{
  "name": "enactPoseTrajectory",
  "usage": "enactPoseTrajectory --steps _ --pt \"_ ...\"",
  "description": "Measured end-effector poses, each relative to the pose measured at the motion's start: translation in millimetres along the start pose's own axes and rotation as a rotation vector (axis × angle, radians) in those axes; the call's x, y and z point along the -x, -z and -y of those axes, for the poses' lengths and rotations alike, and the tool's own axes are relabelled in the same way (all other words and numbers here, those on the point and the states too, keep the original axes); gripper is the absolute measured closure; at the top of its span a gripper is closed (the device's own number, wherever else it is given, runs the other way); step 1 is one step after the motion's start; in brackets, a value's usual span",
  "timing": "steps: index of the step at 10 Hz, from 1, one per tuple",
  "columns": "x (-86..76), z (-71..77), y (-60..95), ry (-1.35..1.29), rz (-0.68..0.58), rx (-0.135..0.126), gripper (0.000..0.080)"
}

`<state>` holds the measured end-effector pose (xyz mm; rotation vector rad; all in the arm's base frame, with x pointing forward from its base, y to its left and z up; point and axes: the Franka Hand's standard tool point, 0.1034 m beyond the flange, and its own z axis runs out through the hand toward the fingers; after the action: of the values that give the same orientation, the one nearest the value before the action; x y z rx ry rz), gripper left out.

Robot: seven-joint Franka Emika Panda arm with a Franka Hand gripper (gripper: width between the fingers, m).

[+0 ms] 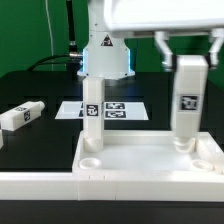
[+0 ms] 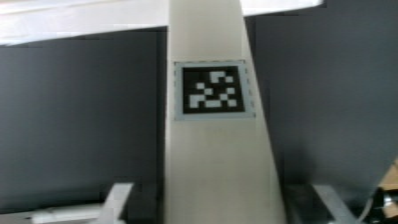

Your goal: Assemble desk

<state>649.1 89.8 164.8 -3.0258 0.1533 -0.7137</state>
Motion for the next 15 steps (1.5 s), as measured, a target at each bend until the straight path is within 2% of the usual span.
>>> enactPoseTrajectory --steps 5,8,13,15 --pt "0.4 2.2 -2.6 0.008 -0.030 -0.003 0.0509" --pt "14.4 12.5 -6.2 0.025 -0.032 -0.009 0.0509" --pt "19.2 11.8 -8.8 0.032 -0.050 -0.008 0.0509" --pt "25.2 15.7 -15.2 0.043 -0.060 -0.008 0.0509"
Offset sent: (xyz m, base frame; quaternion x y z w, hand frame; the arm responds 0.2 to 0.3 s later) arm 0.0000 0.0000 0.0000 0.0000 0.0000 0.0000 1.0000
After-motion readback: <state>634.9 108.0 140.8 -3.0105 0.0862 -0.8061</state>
